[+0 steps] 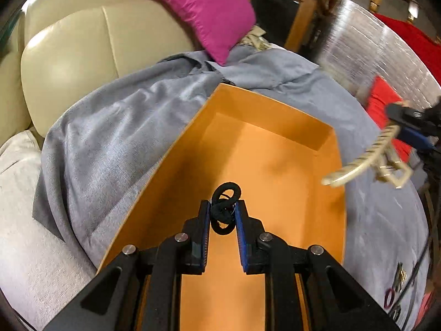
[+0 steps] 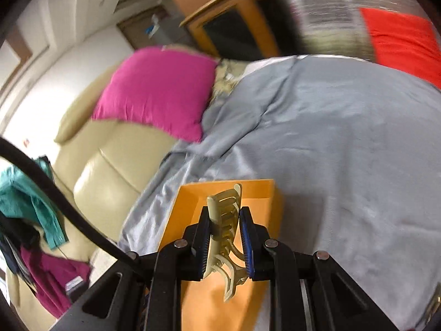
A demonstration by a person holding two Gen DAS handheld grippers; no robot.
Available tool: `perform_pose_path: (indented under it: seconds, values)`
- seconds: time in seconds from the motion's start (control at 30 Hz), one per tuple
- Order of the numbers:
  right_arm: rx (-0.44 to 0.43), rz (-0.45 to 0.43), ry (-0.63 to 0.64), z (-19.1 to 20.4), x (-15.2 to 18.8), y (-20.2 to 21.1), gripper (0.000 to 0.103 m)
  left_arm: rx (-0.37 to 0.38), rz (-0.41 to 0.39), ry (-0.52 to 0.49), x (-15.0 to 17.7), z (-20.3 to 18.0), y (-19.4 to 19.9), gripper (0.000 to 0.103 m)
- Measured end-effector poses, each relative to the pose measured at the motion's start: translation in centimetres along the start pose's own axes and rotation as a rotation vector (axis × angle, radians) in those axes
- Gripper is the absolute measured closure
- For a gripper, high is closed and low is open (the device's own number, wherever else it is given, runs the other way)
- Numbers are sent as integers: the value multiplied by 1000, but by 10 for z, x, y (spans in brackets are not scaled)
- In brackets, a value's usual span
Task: Organize jewelry
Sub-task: 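Drop the hair tie in the orange tray while the right tool drops the claw clip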
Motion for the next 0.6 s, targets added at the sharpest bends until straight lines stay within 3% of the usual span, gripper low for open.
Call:
perform_pose_path:
  seconds: [0.2, 0.37, 0.6]
  values:
    - [26, 128, 98, 10, 17, -68, 81, -28, 61, 63, -1, 23, -21, 84]
    - [59, 203, 93, 0, 19, -108, 81, -32, 107, 79, 3, 29, -36, 84]
    - [120, 211, 67, -16, 22, -128, 81, -33, 161, 87, 4, 30, -59, 84]
Point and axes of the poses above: each gripper's, at about its wrist camera, not at the fingertips, and y roughly against the way its jaws point, z to its left, x to its underside, the point moved 6 cm from there along -y, roughly the way its jaws point, and after that the axes turned 15 degrees about -y, right-handed, at the moved point
